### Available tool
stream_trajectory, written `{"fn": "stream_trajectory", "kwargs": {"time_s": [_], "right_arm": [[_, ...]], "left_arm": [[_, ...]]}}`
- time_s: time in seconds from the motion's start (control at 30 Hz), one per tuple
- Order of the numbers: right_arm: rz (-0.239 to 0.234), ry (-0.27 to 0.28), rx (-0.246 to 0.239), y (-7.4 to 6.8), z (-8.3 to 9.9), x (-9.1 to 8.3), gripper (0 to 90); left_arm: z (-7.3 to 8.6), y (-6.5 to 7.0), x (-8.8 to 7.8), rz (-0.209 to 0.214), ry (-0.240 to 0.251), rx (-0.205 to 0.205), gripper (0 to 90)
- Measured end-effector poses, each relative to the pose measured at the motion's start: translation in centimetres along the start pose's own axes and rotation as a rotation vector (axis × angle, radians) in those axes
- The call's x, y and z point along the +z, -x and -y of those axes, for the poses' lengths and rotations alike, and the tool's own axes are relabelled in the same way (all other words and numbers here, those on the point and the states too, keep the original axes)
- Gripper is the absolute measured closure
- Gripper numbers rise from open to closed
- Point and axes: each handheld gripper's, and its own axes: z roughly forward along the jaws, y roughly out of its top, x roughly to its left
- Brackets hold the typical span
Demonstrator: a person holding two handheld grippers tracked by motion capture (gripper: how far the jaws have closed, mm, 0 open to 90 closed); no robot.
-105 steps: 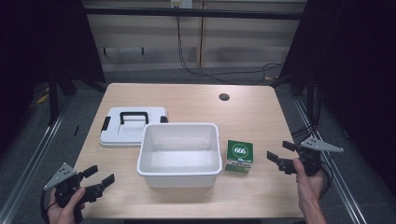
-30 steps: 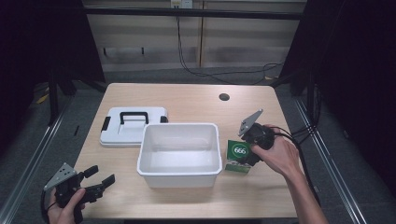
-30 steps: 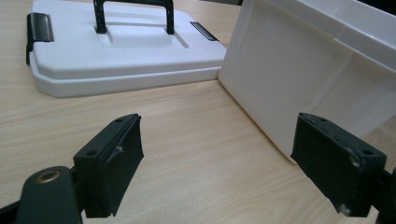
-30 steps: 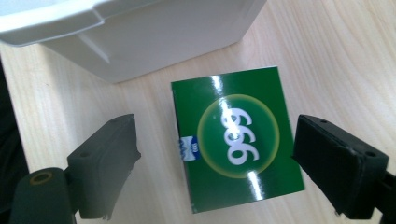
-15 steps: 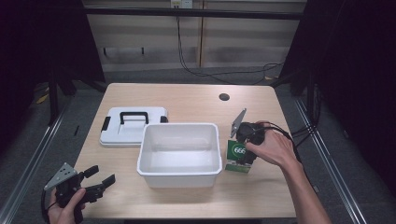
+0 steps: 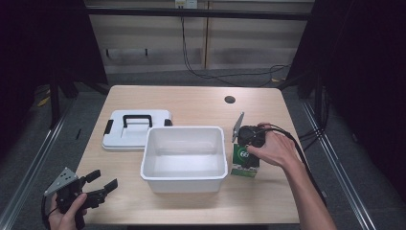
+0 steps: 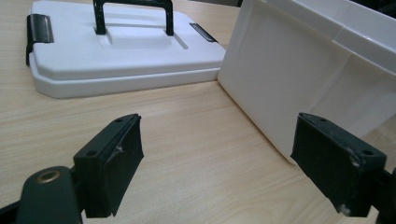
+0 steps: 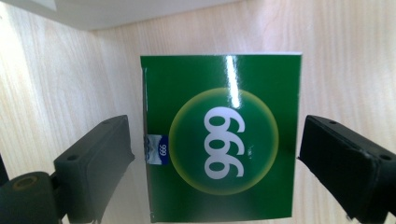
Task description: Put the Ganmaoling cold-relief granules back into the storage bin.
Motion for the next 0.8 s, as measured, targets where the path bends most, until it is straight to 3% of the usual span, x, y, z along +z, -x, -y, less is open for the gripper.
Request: {"fn": "stream_trajectory", "kwargs": {"time_s": [0.33, 0.8], "right_arm": [[-0.01, -0.07, -0.006, 0.3, -0.1, 1.3, 9.1], [-0.003, -0.093, -0.028, 0.4, -0.3, 2.2, 12.9]], "left_arm": [[0.0, 0.0, 0.0, -0.001, 0.002, -0.004, 15.9], [0.0, 0.0, 0.0, 0.0, 0.002, -0.002, 15.9]]}}
